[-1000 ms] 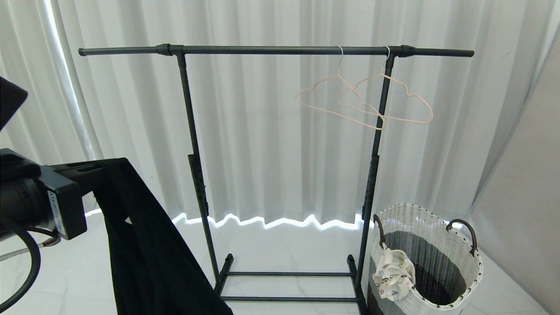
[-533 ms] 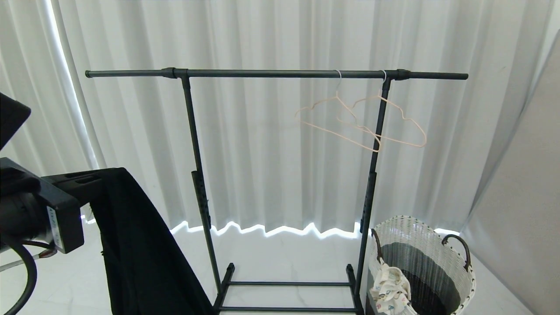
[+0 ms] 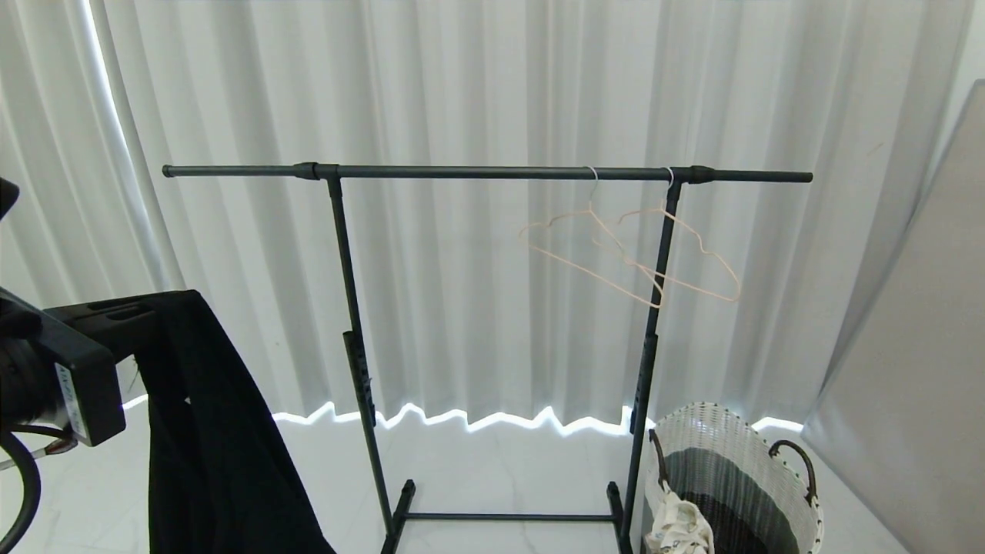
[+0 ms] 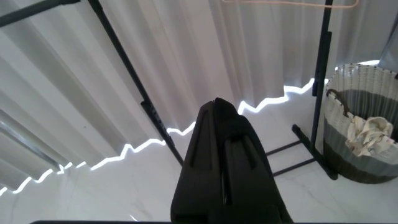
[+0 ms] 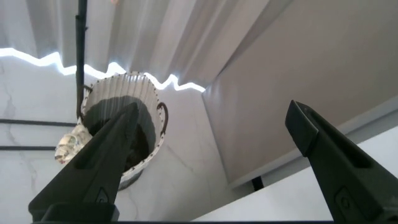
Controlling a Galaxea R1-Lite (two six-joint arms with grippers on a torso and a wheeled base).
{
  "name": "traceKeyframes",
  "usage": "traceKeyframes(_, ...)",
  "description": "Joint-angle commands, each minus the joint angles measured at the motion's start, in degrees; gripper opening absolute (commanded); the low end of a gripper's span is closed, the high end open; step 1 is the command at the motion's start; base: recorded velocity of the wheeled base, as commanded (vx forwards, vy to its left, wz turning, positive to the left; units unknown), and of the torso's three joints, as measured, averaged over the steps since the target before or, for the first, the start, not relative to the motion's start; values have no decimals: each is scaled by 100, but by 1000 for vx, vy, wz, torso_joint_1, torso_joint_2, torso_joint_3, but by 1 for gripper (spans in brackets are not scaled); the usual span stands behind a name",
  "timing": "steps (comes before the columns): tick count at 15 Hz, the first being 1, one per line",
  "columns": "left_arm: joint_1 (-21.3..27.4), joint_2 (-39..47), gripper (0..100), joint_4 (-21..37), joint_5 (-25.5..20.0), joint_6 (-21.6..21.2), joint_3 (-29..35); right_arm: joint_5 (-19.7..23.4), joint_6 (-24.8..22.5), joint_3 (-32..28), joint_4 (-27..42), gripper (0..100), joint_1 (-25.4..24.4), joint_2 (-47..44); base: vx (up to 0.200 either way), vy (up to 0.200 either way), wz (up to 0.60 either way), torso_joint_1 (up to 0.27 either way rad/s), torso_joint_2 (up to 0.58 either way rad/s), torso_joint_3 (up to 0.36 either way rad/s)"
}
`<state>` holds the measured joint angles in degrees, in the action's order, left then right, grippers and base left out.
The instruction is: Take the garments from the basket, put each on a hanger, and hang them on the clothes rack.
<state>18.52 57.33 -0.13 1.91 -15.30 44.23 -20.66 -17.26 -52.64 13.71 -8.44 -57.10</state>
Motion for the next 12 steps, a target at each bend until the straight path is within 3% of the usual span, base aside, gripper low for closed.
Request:
traceKeyframes(1, 3, -20, 0, -4, 2, 1, -2, 27, -14, -10, 0, 100, 0, -29, 0, 0, 0, 222, -520, -281)
traceKeyframes(12, -6, -20, 0, 5, 20, -8, 16, 379, -23, 43, -501, 100, 0, -152, 0, 0, 0, 257, -549, -296)
